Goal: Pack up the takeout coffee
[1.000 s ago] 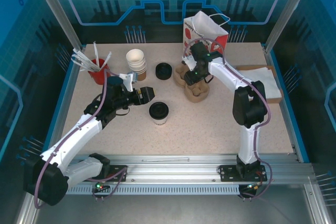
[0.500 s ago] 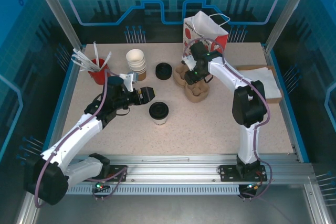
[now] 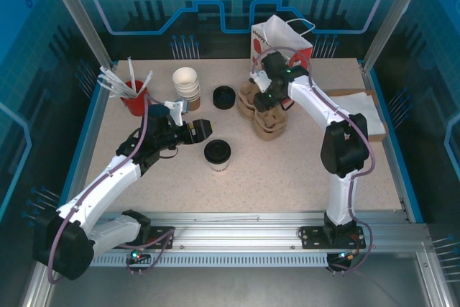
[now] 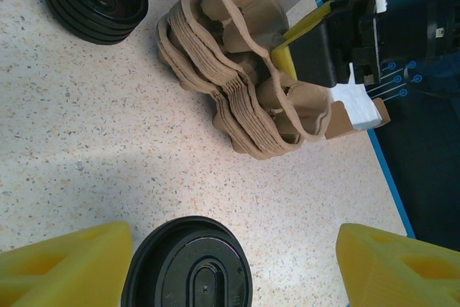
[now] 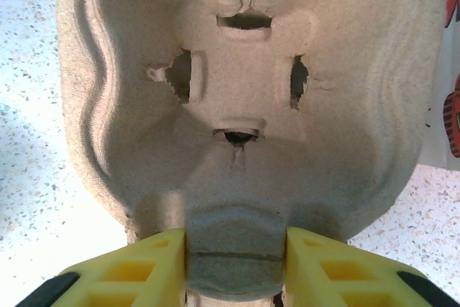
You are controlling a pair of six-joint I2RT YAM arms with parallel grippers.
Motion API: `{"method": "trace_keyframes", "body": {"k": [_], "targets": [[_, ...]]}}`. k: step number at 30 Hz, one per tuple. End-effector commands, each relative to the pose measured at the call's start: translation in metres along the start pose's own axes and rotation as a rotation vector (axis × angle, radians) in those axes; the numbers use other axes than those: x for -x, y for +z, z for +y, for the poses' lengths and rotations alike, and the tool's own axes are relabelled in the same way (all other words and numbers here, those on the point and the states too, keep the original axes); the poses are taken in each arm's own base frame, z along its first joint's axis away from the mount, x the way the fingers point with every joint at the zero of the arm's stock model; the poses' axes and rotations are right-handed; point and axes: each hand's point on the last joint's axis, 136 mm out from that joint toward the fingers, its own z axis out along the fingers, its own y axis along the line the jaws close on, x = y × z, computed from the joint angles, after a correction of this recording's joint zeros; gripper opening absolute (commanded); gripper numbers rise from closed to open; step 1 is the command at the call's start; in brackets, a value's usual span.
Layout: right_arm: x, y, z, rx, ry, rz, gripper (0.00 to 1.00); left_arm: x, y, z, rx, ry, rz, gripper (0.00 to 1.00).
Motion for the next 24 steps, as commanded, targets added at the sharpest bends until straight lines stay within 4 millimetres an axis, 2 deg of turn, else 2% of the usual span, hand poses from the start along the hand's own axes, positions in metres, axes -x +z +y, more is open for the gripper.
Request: {"method": "trace_keyframes", "body": {"k": [1, 3, 6, 9, 13, 16, 21, 24], "targets": [[0.013, -0.055, 0.006, 0.011, 0.014, -0.105, 0.37, 0.004, -0.004, -0.008, -0.01, 0.04, -0.001, 0.76], [0.012, -0.076, 0.014, 0.01, 0.011, -0.144, 0.37, 0.004, -0.004, -0.005, 0.001, 0.042, -0.005, 0.76], [0.0, -0.101, 0.034, 0.031, 0.011, -0.183, 0.37, 0.007, -0.006, -0.003, 0.017, 0.049, -0.022, 0.76], [-0.031, -0.105, 0.063, 0.064, 0.013, -0.178, 0.37, 0.008, -0.008, 0.001, 0.034, 0.047, -0.04, 0.76], [-0.083, -0.089, 0.1, 0.091, 0.019, -0.114, 0.38, 0.008, -0.008, 0.004, 0.052, 0.053, -0.051, 0.77], [-0.122, -0.069, 0.114, 0.067, 0.038, -0.04, 0.38, 0.009, -0.008, 0.005, 0.056, 0.055, -0.053, 0.76], [-0.157, -0.037, 0.122, 0.038, 0.078, 0.028, 0.38, 0.009, -0.006, 0.006, 0.055, 0.05, -0.054, 0.77], [-0.164, -0.018, 0.127, 0.038, 0.085, 0.05, 0.38, 0.009, -0.006, 0.005, 0.05, 0.047, -0.051, 0.77]]}}
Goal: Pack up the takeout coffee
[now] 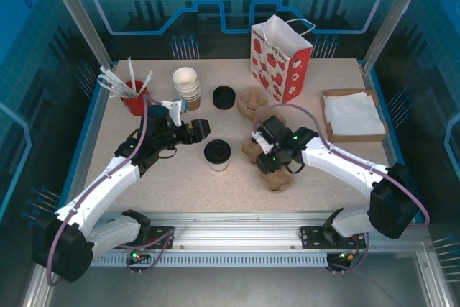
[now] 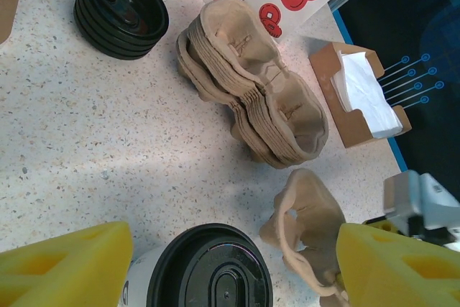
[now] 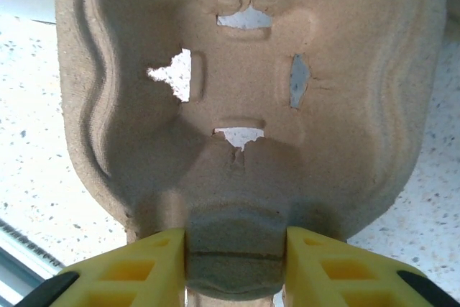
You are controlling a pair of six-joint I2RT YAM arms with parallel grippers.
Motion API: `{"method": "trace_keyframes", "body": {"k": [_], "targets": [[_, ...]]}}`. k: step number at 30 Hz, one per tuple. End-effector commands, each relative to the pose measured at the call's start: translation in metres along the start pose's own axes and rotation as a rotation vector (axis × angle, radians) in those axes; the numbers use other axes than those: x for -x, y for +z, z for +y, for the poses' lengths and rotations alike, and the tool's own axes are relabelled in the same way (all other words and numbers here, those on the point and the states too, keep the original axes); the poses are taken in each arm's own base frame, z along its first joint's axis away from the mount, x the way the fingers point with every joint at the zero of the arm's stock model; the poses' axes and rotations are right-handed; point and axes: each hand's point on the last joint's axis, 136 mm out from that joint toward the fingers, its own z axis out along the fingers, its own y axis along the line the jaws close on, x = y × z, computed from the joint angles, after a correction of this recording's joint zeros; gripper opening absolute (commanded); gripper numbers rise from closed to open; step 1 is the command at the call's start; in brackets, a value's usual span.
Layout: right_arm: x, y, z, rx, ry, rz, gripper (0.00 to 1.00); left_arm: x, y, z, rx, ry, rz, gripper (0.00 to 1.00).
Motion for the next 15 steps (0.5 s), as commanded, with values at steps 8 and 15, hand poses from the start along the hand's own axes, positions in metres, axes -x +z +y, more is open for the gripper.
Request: {"method": "trace_keyframes", "body": {"k": [8, 15], "targets": [[0.019, 0.045, 0.027, 0.006, 0.019, -0.008, 0.42, 0.004, -0.004, -0.003, 0.001, 0.018, -0.016, 0.77], [0.032, 0.012, 0.022, -0.021, -0.005, -0.069, 0.66, 0.004, -0.005, -0.005, -0.007, 0.02, -0.011, 0.77]]}}
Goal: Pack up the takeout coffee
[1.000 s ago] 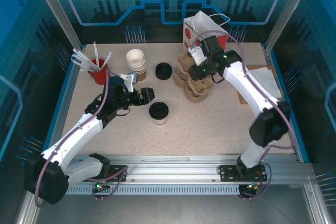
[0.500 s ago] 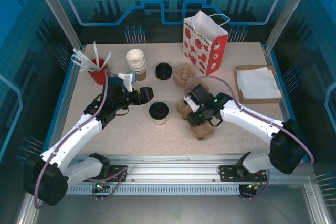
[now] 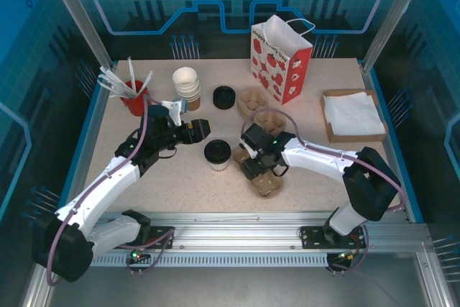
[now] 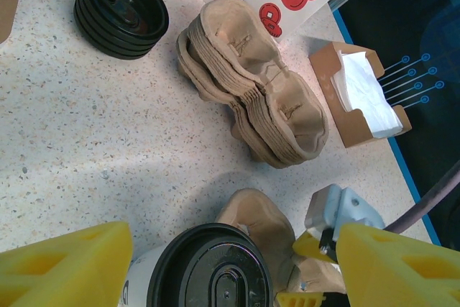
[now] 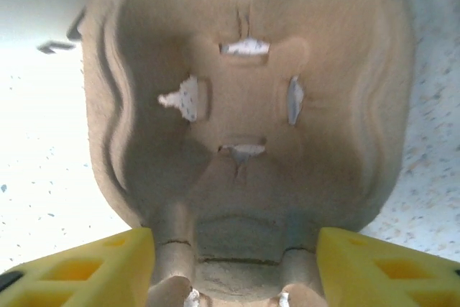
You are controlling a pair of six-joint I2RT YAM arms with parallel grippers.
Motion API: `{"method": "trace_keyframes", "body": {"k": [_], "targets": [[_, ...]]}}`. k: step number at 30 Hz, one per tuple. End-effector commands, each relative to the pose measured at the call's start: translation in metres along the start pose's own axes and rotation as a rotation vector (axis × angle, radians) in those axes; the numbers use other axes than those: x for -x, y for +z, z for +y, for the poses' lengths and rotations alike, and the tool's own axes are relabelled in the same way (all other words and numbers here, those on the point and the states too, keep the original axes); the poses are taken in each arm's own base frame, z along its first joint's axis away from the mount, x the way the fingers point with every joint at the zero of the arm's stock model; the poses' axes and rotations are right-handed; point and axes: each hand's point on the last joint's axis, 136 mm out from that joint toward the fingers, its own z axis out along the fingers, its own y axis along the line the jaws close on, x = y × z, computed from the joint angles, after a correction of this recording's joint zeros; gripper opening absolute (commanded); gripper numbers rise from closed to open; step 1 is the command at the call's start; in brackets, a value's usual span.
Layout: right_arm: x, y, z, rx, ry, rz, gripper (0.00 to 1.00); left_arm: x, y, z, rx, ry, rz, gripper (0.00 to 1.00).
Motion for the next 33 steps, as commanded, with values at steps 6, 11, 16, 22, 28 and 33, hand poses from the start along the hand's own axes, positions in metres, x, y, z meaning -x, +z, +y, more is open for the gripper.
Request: {"method": "trace_keyframes", "body": {"k": [6, 11, 16, 22, 28, 33], "targets": [[0.037, -0.062, -0.044, 0.107, 0.167, -0.222, 0.71, 0.004, -0.004, -0.009, -0.034, 0.005, -0.01, 0.77], [0.049, -0.054, -0.082, 0.192, 0.329, -0.268, 0.77, 0.004, -0.002, -0.015, -0.057, 0.001, 0.003, 0.77], [0.055, -0.037, -0.091, 0.204, 0.374, -0.251, 0.79, 0.004, -0.002, -0.017, -0.059, 0.007, 0.007, 0.77], [0.071, -0.024, -0.091, 0.237, 0.413, -0.265, 0.78, 0.002, 0.001, -0.017, -0.056, 0.01, 0.012, 0.76], [0.098, -0.017, -0.101, 0.227, 0.459, -0.321, 0.75, 0.002, 0.0, -0.016, -0.055, 0.009, 0.011, 0.77], [0.128, -0.015, -0.108, 0.235, 0.488, -0.383, 0.71, 0.001, 0.001, -0.016, -0.053, 0.011, 0.013, 0.76]]}}
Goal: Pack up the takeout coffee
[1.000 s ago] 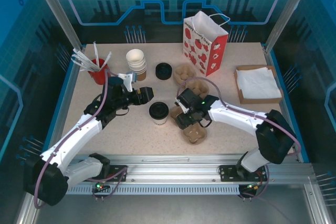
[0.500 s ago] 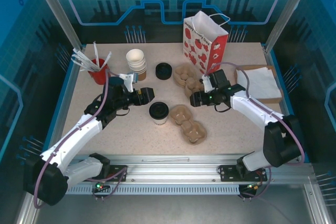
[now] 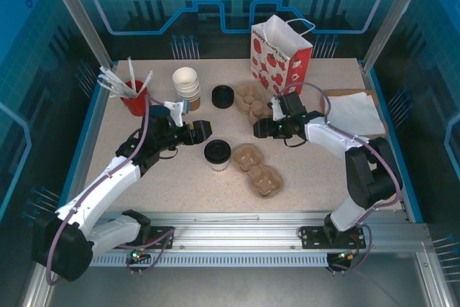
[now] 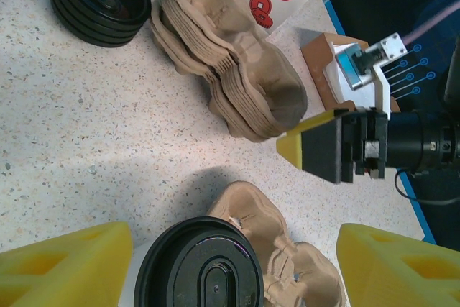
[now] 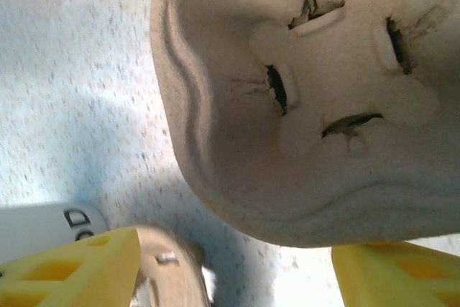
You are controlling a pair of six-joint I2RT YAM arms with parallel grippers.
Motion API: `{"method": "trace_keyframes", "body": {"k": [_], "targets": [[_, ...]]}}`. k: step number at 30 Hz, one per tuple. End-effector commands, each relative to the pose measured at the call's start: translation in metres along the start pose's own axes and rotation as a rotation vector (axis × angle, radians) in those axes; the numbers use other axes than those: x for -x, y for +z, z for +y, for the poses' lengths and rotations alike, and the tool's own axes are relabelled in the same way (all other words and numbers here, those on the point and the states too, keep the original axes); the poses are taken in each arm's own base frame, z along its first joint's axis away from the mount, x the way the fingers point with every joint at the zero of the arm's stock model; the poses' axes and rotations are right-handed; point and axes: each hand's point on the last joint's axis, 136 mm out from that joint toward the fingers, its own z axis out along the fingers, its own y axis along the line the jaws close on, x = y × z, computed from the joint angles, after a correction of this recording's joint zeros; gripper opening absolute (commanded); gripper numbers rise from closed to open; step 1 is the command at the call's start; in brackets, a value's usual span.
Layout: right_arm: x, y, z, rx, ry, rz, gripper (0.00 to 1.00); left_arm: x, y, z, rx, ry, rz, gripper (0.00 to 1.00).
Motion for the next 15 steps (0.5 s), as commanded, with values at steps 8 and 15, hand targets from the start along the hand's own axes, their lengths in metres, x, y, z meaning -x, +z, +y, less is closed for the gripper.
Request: {"method": "trace_keyframes", "body": {"k": [8, 15], "targets": [[0.074, 0.005, 0.016, 0.015, -0.021, -0.128, 0.72, 0.005, 0.003, -0.008, -0.025, 0.007, 0.0, 0.77], [0.099, -0.088, 0.015, -0.122, -0.204, -0.314, 0.73, 0.008, 0.003, -0.014, -0.043, 0.012, 0.003, 0.77]]}}
